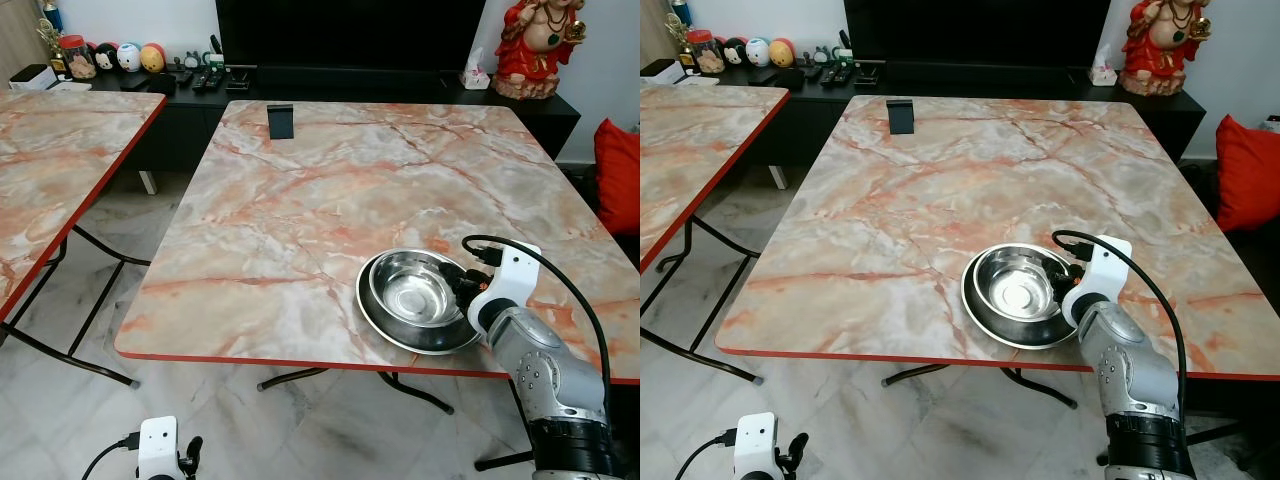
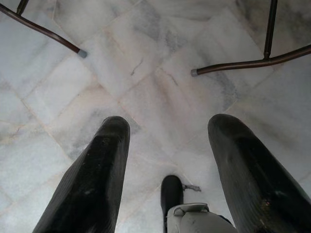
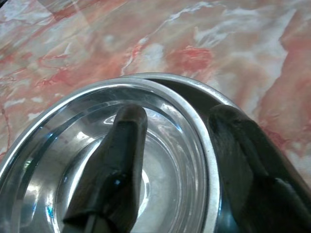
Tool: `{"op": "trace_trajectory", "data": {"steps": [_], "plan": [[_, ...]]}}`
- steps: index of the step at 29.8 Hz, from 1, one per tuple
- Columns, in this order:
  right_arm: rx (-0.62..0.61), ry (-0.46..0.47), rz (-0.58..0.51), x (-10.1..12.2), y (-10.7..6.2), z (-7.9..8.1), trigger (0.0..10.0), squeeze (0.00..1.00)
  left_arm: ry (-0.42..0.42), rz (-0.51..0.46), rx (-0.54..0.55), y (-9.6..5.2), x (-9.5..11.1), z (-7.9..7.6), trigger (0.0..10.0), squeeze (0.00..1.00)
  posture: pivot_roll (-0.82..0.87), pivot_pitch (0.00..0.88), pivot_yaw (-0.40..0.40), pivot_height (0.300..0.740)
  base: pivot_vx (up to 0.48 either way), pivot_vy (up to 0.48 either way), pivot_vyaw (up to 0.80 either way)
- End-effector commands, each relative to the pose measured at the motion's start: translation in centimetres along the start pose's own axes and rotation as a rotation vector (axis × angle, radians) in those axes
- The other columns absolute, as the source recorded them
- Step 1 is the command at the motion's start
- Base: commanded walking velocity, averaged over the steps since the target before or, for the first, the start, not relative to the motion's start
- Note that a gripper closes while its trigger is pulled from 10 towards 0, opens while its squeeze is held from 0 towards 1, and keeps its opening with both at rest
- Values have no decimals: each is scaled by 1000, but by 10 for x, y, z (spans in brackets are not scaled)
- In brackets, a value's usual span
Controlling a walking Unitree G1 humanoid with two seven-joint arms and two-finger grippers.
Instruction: Setting the table
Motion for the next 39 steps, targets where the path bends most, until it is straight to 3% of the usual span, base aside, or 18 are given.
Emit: {"op": "trace_trajectory", "data": {"steps": [1,3,4,12,19,20,23,26,30,33,39], "plan": [[15,7,-23,7,0,3,10000,1000,12,14,-11,0,-3,-1,10000,0,-112,37,-37,736,0,0,0],[18,2,-28,8,0,4,10000,941,11,13,-11,0,-3,-1,10000,0,-111,36,-37,736,0,0,0],[18,2,-39,10,0,4,10000,0,10,12,-12,0,-2,-2,10000,0,-111,36,-37,736,0,0,0],[41,48,-131,27,-3,7,10000,0,9,8,-13,0,-1,-2,10000,0,-113,36,-35,736,0,0,0],[178,18,-261,45,-12,32,10000,0,7,-2,-12,0,0,-2,10000,0,-114,34,-31,736,0,0,0],[201,-27,-332,53,-17,38,10000,0,12,-5,-18,0,0,-3,10000,0,-114,33,-30,736,0,0,0],[211,-44,-367,57,-20,42,10000,0,16,-6,-21,0,0,-4,10000,0,-114,33,-30,736,0,0,0],[155,-274,-516,65,-32,44,10000,0,18,-5,-24,-1,-1,-4,10000,0,-118,25,-30,736,0,0,0],[162,-434,-577,48,-37,49,10000,0,28,3,-35,-2,-4,-7,10000,0,-116,9,-26,736,0,0,0],[142,-448,-582,34,-38,48,10000,0,31,5,-36,-2,-5,-7,10000,0,-111,0,-25,736,0,0,0],[95,-450,-616,31,-38,41,10000,0,37,5,-34,-2,-4,-3,10000,0,-109,0,-8,736,0,0,0]]}}
Point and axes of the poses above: a point about 5 cm out from each wrist's last joint towards the gripper, its own y axis pointing out of the wrist towards the gripper, its own x axis along the axis of the wrist's last joint, z = x × y, the point moved 5 cm from there along y, pointing out of the wrist towards the gripper, and after that the axes turned 9 degrees about y, right-handed, at the moved point
